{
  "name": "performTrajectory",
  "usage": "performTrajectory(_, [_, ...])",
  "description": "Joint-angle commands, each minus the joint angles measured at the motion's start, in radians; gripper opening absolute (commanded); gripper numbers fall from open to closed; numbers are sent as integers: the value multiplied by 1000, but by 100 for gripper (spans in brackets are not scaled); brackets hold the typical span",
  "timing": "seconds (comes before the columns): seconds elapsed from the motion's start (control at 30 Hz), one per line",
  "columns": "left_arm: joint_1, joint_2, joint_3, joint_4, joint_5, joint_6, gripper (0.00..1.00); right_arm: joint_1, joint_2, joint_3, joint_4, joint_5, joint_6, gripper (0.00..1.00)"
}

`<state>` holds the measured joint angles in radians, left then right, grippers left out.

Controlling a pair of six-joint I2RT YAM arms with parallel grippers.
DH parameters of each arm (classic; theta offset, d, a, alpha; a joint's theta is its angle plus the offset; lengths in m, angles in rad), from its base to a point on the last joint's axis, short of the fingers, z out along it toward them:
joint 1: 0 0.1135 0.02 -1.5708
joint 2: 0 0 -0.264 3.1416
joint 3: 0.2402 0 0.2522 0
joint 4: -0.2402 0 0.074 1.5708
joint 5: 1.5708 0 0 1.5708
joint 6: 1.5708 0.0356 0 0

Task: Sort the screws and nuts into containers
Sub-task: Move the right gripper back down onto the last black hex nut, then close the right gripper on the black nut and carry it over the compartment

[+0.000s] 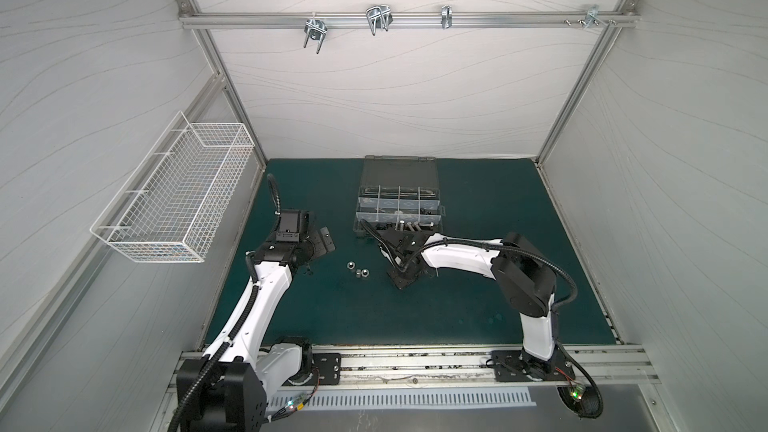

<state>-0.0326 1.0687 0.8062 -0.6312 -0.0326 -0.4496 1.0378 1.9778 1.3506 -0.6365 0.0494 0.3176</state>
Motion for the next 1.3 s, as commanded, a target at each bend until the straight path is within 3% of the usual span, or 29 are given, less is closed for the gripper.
performTrajectory(0.0, [5,5,43,-3,-4,-8,99,6,61,-5,-14,2,-4,33])
performTrajectory(0.47, [5,5,42,-3,-6,-4,99,-2,-61,10,-64,44,-29,1])
performTrajectory(0.87, [5,2,45,-5,-3,-4,99,-210,-195,107,-84,92,-83,1])
performTrajectory(1.27, [5,4,44,-5,-1,-4,99,-437,-63,287,-49,94,-142,2])
